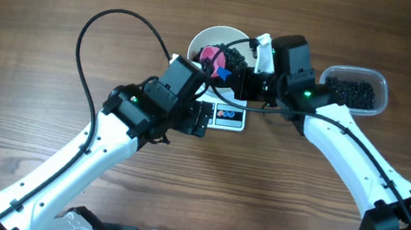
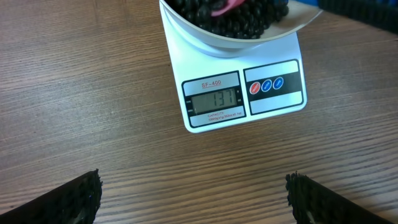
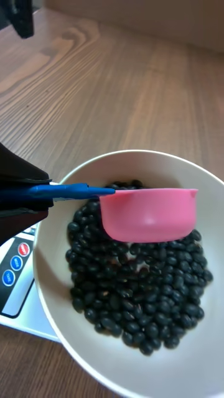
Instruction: Scoop item into bowl and weigh 150g on scale
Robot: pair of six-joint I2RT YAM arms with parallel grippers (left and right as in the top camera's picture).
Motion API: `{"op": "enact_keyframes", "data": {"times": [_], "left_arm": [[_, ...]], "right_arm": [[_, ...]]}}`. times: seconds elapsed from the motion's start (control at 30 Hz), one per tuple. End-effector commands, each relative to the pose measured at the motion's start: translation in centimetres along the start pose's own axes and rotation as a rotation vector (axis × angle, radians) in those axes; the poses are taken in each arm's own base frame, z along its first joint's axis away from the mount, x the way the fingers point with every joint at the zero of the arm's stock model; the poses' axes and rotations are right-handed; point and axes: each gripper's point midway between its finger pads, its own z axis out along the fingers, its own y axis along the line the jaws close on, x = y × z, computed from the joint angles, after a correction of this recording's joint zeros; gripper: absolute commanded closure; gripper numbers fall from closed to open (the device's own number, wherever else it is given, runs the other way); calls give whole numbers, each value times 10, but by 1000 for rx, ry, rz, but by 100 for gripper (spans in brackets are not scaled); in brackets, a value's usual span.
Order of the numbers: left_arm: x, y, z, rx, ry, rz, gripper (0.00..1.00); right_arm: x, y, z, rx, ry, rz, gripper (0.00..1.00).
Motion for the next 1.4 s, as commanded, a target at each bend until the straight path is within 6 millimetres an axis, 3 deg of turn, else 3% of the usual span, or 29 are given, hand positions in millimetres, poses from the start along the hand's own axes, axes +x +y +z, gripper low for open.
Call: {"op": "enact_keyframes", "data": {"times": [0.0, 0.23, 0.47, 0.63, 1.27, 1.37], "left_arm": [[2, 2, 3, -2, 10, 2, 0], [2, 2, 3, -2, 10, 2, 0], [2, 2, 3, -2, 10, 2, 0], [2, 2, 3, -2, 10, 2, 0], [2, 2, 3, -2, 10, 2, 0], [2, 2, 3, -2, 10, 2, 0]], "right_arm": [[-21, 3, -15, -31, -62, 29, 96], [-41, 6, -43, -41, -149, 18, 96], [-50, 7, -58, -40, -190, -34, 96], [-48, 6, -57, -22, -187, -193, 96], [-38, 3, -55, -4, -147, -331, 96], [-38, 2, -55, 8, -146, -417, 96]]}}
